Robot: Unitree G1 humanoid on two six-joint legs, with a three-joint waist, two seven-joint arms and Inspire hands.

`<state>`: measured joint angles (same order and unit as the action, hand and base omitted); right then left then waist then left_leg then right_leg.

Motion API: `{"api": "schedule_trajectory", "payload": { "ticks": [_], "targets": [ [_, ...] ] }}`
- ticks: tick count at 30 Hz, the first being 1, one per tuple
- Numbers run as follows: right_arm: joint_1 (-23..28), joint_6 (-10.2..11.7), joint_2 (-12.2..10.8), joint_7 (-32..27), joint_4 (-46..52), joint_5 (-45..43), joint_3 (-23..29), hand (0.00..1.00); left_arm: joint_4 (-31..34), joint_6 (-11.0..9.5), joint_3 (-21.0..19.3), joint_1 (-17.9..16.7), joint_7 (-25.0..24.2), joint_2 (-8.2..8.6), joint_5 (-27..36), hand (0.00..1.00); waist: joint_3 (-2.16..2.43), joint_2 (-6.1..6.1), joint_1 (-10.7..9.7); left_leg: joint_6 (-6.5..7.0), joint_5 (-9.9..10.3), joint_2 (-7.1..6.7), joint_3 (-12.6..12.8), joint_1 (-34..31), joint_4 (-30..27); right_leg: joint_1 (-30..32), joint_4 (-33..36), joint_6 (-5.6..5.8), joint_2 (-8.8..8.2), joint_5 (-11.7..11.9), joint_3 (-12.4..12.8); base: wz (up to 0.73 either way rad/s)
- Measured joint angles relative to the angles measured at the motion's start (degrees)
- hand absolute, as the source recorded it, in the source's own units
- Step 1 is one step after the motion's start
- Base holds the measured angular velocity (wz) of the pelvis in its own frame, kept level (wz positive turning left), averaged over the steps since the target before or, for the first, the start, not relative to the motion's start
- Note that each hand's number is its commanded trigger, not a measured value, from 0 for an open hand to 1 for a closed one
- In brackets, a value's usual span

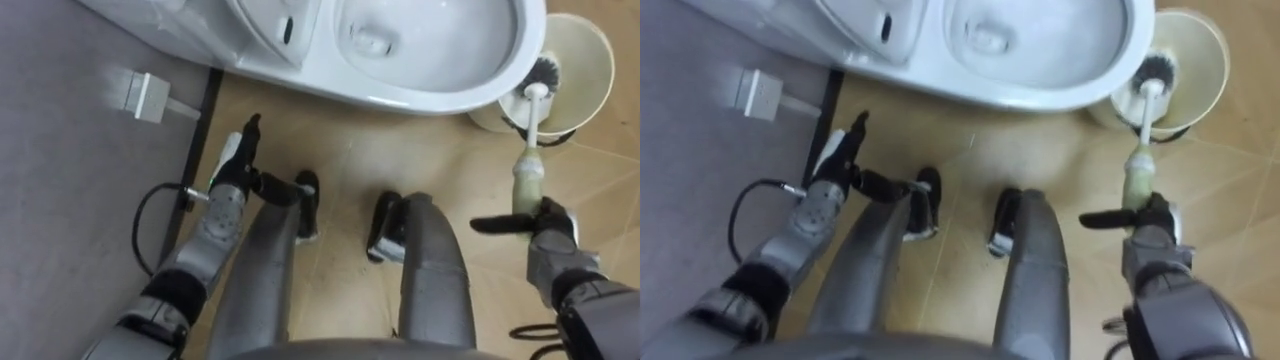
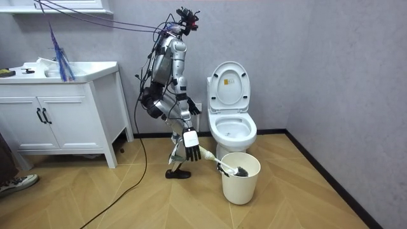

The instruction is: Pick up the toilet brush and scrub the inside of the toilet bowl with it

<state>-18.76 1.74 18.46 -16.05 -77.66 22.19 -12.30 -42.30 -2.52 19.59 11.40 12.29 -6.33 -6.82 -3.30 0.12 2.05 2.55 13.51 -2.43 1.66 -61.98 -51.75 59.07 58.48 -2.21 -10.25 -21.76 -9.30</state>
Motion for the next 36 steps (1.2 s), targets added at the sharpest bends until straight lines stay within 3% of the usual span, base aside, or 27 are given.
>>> {"api": "schedule_trajectory", "payload": {
  "ticks": [6,11,21,36],
  "targets": [
    [-1.6,0.3,0.2,-1.6,-0.1,3.1,0.0,0.00,2.1,-0.1,1.6,0.5,0.0,-0.11,-0.1,0.00,0.07,-0.09,-0.2,-0.17,1.2,-0.18,0.7,-3.3,-4.2,3.7,4.8,-0.07,-0.69,-1.3,1.2,0.00],
    [-2.0,1.0,0.3,-2.5,0.0,5.4,0.0,0.00,2.4,-0.1,3.0,0.3,-0.1,-1.23,0.0,0.00,0.07,-0.09,-0.3,-0.14,1.4,-0.20,0.6,-4.8,-5.6,5.1,6.2,0.00,-0.75,-1.5,1.2,0.01],
    [-2.1,2.5,0.3,-2.6,0.1,9.3,0.0,0.00,2.8,-0.3,4.3,0.3,-0.1,-1.56,0.1,0.00,0.06,-0.10,-0.4,0.25,1.7,-0.21,0.8,-5.4,-5.9,5.6,6.4,0.23,-0.89,-1.6,1.3,0.00],
    [-2.1,2.6,0.3,-2.6,0.1,9.9,0.0,0.00,2.9,-0.6,4.1,0.3,0.0,-2.20,0.1,0.00,0.05,-0.19,-0.5,0.55,1.9,-0.17,1.0,-5.4,-6.0,5.6,6.3,0.44,-0.95,-2.0,1.3,0.00]
  ]
}}
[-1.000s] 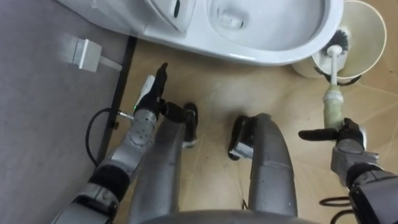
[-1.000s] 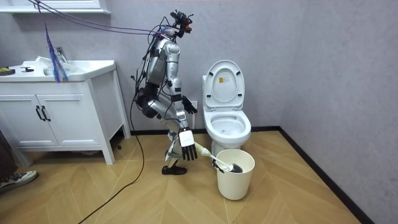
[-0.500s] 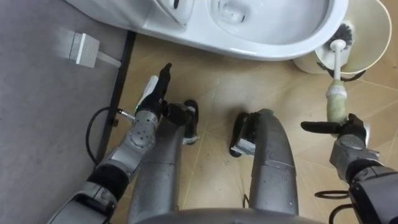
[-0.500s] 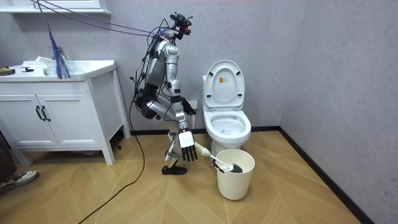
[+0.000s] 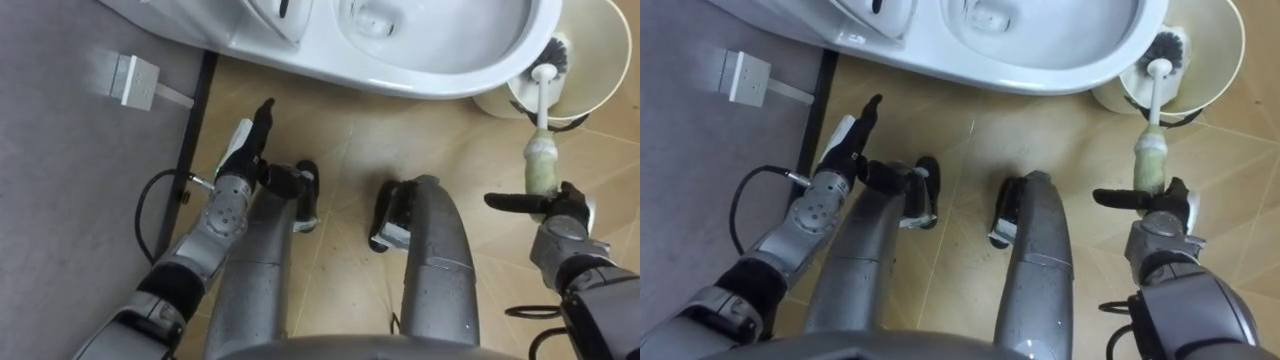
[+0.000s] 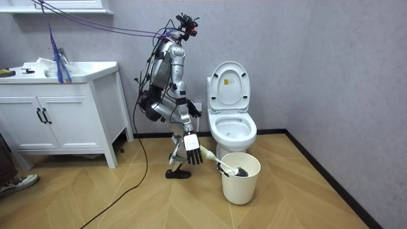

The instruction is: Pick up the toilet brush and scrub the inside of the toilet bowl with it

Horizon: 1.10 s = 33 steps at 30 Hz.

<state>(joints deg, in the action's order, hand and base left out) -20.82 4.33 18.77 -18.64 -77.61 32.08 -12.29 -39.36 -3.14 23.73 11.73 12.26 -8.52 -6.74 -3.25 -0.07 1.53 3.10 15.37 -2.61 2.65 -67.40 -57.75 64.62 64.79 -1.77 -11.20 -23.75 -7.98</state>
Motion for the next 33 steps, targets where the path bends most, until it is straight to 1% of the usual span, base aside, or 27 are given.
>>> {"api": "schedule_trajectory", "payload": {
  "ticks": [3,7,13,17,20,21,26,29,33],
  "targets": [
    [-0.1,0.0,0.0,0.1,-0.1,2.0,0.0,0.00,0.0,0.0,0.0,0.0,0.0,0.01,0.2,0.00,0.02,-0.05,0.1,0.00,0.0,0.07,0.0,0.1,-0.1,-0.1,0.0,0.00,0.05,0.0,0.0,0.00],
    [-0.3,-0.2,0.2,0.8,-0.3,2.5,0.0,0.00,0.1,0.0,0.0,-0.2,0.0,0.02,0.4,0.00,0.01,-0.12,0.1,0.02,0.0,0.18,0.0,0.2,-0.2,-0.3,0.0,-0.01,0.06,0.0,-0.1,0.00],
    [-0.5,-0.2,1.3,3.5,-0.3,2.1,0.0,0.00,0.1,0.0,0.0,-1.3,0.0,0.04,0.4,0.00,0.01,-0.20,0.1,0.08,0.1,0.23,0.0,1.1,-0.1,-1.3,-0.1,0.02,0.05,-0.1,-0.2,0.00],
    [-0.8,-0.3,2.0,5.0,-0.3,1.4,0.0,0.00,0.1,0.0,0.0,-2.0,0.0,0.01,0.4,0.00,0.00,-0.51,0.1,-0.01,0.1,0.24,-0.2,1.2,-0.1,-1.5,-0.1,0.01,0.04,-0.1,-0.3,0.00],
    [-1.2,-0.4,2.1,5.1,-0.3,1.4,-0.3,0.00,0.1,0.0,0.0,-2.6,0.0,-0.06,0.4,0.00,0.00,-0.89,0.2,0.03,0.2,0.50,0.1,1.4,-0.1,-1.5,-0.1,0.01,0.14,-0.1,-0.2,-0.02],
    [-1.6,-0.7,2.1,5.1,-0.3,1.4,-0.4,0.00,0.1,0.1,0.0,-2.8,0.0,-0.09,0.4,0.00,-0.01,-1.04,0.2,0.04,0.2,0.65,0.2,1.5,-0.1,-1.5,-0.2,0.01,0.22,-0.1,-0.2,-0.05],
    [-2.3,-0.8,2.5,5.0,-0.6,1.1,-0.5,0.00,0.1,0.2,0.0,-2.7,0.0,-0.17,0.4,0.00,-0.04,-1.38,0.2,-0.08,0.3,0.80,0.3,1.7,-0.1,-1.7,-0.2,-0.12,0.21,-0.1,-0.2,-0.01],
    [-2.5,-0.8,3.0,5.0,-0.6,0.8,-0.6,0.00,0.1,0.2,0.0,-2.7,0.0,-0.52,0.4,0.00,-0.12,-1.60,0.2,-0.14,0.3,0.80,0.4,1.7,-0.1,-1.7,-0.1,-0.23,0.21,-0.2,-0.3,0.00],
    [-3.2,-1.9,3.3,4.9,-0.7,-1.8,-0.7,0.00,0.1,0.2,0.0,-2.5,0.0,-1.07,0.4,0.00,-0.23,-1.89,0.3,-0.25,0.4,0.80,0.1,1.6,-0.1,-1.8,-0.2,-0.33,0.33,-0.3,-0.4,0.00]
  ]
}}
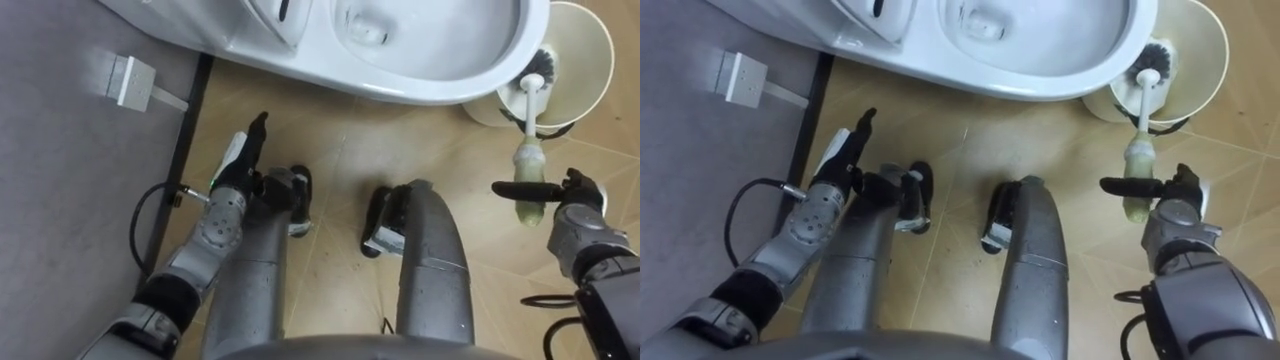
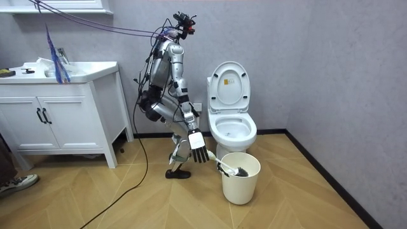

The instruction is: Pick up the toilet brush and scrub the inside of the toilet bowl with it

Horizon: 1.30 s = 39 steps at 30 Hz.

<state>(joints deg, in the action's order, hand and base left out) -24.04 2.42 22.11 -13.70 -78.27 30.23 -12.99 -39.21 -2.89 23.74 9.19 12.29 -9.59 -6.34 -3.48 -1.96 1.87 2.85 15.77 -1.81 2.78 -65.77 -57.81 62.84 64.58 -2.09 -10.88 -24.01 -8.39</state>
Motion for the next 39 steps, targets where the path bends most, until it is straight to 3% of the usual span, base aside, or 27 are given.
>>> {"api": "schedule_trajectory", "payload": {
  "ticks": [14,19,27,28,29,30,39],
  "targets": [
    [0.6,-0.1,0.0,0.2,0.1,-1.5,-2.7,0.00,0.5,0.1,0.0,0.2,0.0,-0.67,0.0,0.00,0.03,0.06,0.4,-0.18,0.2,-0.04,-0.5,-0.5,1.0,0.1,-1.2,-0.46,0.14,-0.3,-1.0,0.01],
    [0.5,-0.7,0.2,0.2,0.2,-4.4,-2.7,0.00,2.4,0.5,-0.5,0.1,0.0,-0.83,0.0,0.00,0.03,0.05,1.5,-0.70,0.5,0.06,-0.5,-1.1,0.9,1.0,-0.7,-1.03,-0.06,-0.8,-1.0,0.00],
    [-0.6,-0.8,0.3,0.6,0.3,-6.8,-2.7,0.00,3.9,0.5,-1.1,0.1,0.1,-1.19,-0.1,0.00,0.06,0.10,1.8,-0.97,1.3,-0.40,-0.5,-4.6,-1.8,4.5,2.9,-1.96,-1.56,-2.4,-1.3,0.07],
    [-0.6,-0.8,0.3,0.6,0.3,-6.8,-2.7,0.24,3.9,0.5,-1.1,0.1,0.1,-1.20,0.0,0.00,0.05,0.10,1.7,-0.97,1.5,-0.49,-0.5,-4.8,-2.2,4.5,3.4,-1.99,-1.73,-2.7,-1.3,0.13],
    [-0.6,-0.8,0.5,0.6,0.3,-6.8,-2.7,0.55,4.1,0.5,-1.0,0.1,0.1,-1.20,0.0,0.00,0.05,0.10,1.6,-0.97,1.7,-0.82,-0.7,-5.0,-2.9,4.6,4.2,-1.99,-2.18,-3.2,-1.5,0.13],
    [-0.6,-0.9,0.6,0.6,0.3,-6.8,-2.7,1.00,4.5,0.5,-1.0,-0.1,0.1,-1.27,0.0,0.00,0.05,0.10,1.8,-1.00,1.9,-0.84,-0.8,-5.3,-3.6,4.8,4.7,-1.96,-2.17,-3.5,-1.5,0.10],
    [-0.8,-1.3,1.5,0.6,0.3,-6.7,-5.0,1.00,5.6,1.2,-0.5,-0.2,0.1,-1.35,0.1,0.00,0.05,0.11,3.1,-1.01,2.1,-0.90,-1.2,-6.0,-4.7,5.4,5.6,-1.92,-2.15,-3.7,-1.4,0.00]
  ]
}}
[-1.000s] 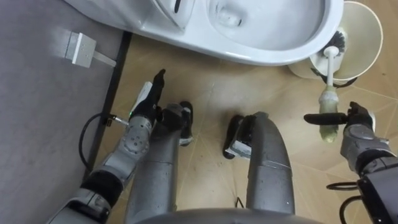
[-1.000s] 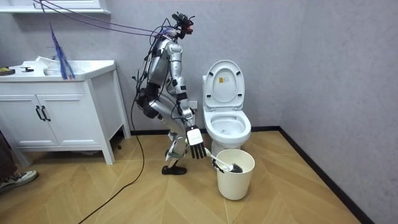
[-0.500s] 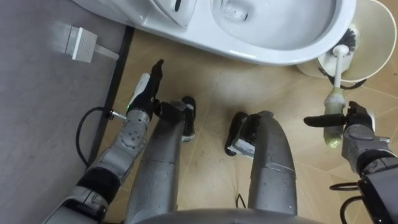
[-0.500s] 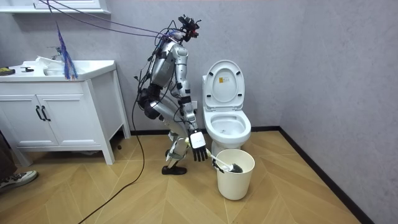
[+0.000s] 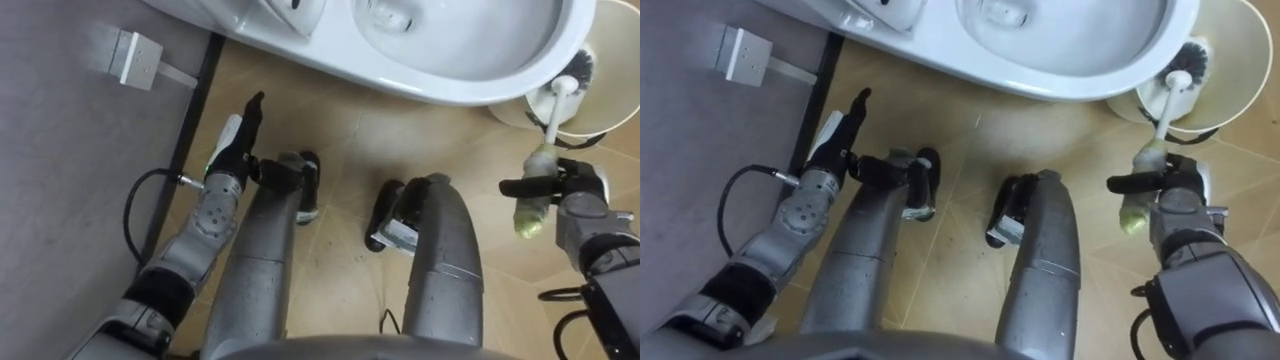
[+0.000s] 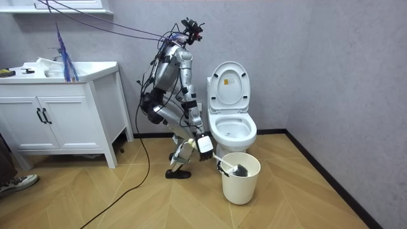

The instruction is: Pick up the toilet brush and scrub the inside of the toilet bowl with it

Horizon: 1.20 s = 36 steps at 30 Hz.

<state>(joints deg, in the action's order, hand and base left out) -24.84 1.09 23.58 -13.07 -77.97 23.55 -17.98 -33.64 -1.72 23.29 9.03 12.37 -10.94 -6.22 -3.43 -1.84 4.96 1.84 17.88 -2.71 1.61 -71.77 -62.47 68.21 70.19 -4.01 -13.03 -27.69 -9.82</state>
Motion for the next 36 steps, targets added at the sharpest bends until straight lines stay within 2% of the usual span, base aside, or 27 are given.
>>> {"api": "schedule_trajectory", "payload": {
  "ticks": [4,6,15,22,24,26,31,36],
  "targets": [
    [0.1,-0.3,0.0,0.0,-0.1,0.3,-0.5,1.00,0.0,0.1,0.0,0.0,0.0,0.00,0.1,0.00,0.00,0.00,0.0,-0.02,0.0,0.01,0.0,0.0,-0.1,0.0,0.1,0.00,0.03,0.0,0.0,0.00],
    [0.0,-1.2,0.0,0.0,-0.1,0.7,-0.4,1.00,0.0,0.2,0.1,0.0,-0.1,0.01,1.0,0.00,-0.01,0.02,0.1,-0.02,0.0,0.02,0.0,0.0,-0.1,0.0,0.1,0.01,0.03,0.0,0.0,0.00],
    [0.3,-1.3,0.1,-0.5,-0.1,1.8,0.1,1.00,1.3,0.7,0.1,-0.7,-0.1,0.02,2.2,0.00,-0.01,0.01,0.1,-0.04,0.0,0.03,0.0,0.1,0.4,0.0,-0.3,-0.02,0.01,0.0,0.0,0.00],
    [0.8,-1.2,-0.4,-0.5,-0.1,3.0,1.3,1.00,1.0,0.6,0.2,-0.8,0.0,0.04,2.3,0.00,-0.01,-0.01,-0.8,-0.06,0.0,0.10,0.1,1.4,1.5,-1.5,-1.7,-0.01,0.19,0.0,-0.4,0.00],
    [1.6,-1.2,-1.3,-0.5,-0.1,4.3,1.2,1.00,1.0,0.5,0.2,-1.6,0.1,0.03,2.2,0.00,0.00,0.00,-0.9,-0.15,0.1,0.60,-0.2,3.9,3.0,-4.2,-3.9,0.40,1.22,0.4,-0.5,-0.10],
    [1.8,-1.2,-1.8,-0.5,0.0,6.0,1.3,1.00,0.9,0.4,0.1,-1.7,0.4,0.02,2.2,0.00,0.00,0.02,-1.0,-0.21,0.1,0.93,-0.4,5.6,4.4,-6.2,-6.1,0.07,1.62,1.1,-1.3,-0.16],
    [4.5,-1.3,-2.1,-0.3,-0.1,8.2,1.4,1.00,0.9,0.5,0.1,-2.9,0.5,0.19,1.5,0.00,0.06,0.09,-1.6,-0.25,-0.1,1.09,-1.2,11.5,8.4,-12.9,-11.6,1.11,2.81,2.1,-2.1,-0.02],
    [7.9,-2.0,-3.2,1.2,-0.4,12.5,3.8,1.00,0.4,0.5,-0.1,-4.5,0.3,-1.09,1.5,0.00,0.36,0.57,-1.7,-0.13,-0.1,1.24,-1.0,20.8,14.2,-22.4,-18.7,2.31,4.50,3.2,-2.0,-0.05]
  ]
}}
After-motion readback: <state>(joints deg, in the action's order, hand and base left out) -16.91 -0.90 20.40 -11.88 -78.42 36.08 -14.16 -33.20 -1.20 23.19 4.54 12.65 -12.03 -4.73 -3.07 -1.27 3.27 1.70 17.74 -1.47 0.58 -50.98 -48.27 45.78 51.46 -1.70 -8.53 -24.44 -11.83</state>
